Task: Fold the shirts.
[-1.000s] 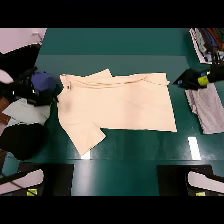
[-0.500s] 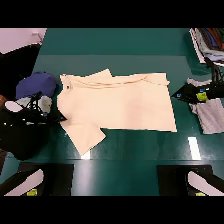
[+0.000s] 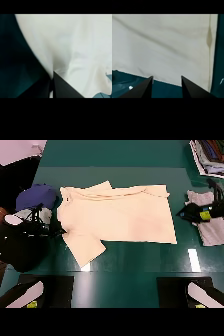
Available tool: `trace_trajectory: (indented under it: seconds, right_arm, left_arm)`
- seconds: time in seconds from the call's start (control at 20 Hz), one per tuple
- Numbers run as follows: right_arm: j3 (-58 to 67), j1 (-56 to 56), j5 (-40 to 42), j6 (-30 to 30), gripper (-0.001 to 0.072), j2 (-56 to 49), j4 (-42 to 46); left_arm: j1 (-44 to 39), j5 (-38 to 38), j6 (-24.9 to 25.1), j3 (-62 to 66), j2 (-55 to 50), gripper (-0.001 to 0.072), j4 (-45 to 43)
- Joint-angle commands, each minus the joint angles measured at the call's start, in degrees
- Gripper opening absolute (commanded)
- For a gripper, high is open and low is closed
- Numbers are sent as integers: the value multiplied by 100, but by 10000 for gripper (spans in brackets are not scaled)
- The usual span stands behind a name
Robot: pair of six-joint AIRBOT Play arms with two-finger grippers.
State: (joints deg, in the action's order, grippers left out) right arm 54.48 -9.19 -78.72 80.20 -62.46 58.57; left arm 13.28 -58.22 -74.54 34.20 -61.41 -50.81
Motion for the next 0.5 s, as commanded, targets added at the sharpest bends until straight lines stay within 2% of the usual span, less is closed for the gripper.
trace_trajectory:
  seconds: [0.0, 0.05, 0.1, 0.2, 0.3, 0.4, 0.45]
  right_arm:
    - [-1108, -831, -28, 7, 412, 350, 358]
    - [-1478, -1121, -33, 2, 444, 428, 389]
    - [-1858, -1392, -28, -44, 511, 470, 396]
    - [-2433, -1722, 175, -81, 514, 442, 341]
    - [-2813, -1829, 599, -116, 509, 317, -168]
    - [-2983, -1759, 968, -343, 447, 105, -833]
    - [-2990, -1646, 1145, -426, 446, -4, -1102]
  left_arm:
    - [4, -138, 66, 238, 262, 23, 22]
    - [4, -149, 66, 297, 306, 24, 22]
    - [4, -164, 61, 317, 337, 24, 31]
    - [4, -184, 61, 317, 323, 24, 26]
    - [4, -186, 44, 317, 323, 24, 28]
    - [4, -190, 42, 317, 323, 24, 28]
    - [4, -188, 44, 317, 323, 24, 28]
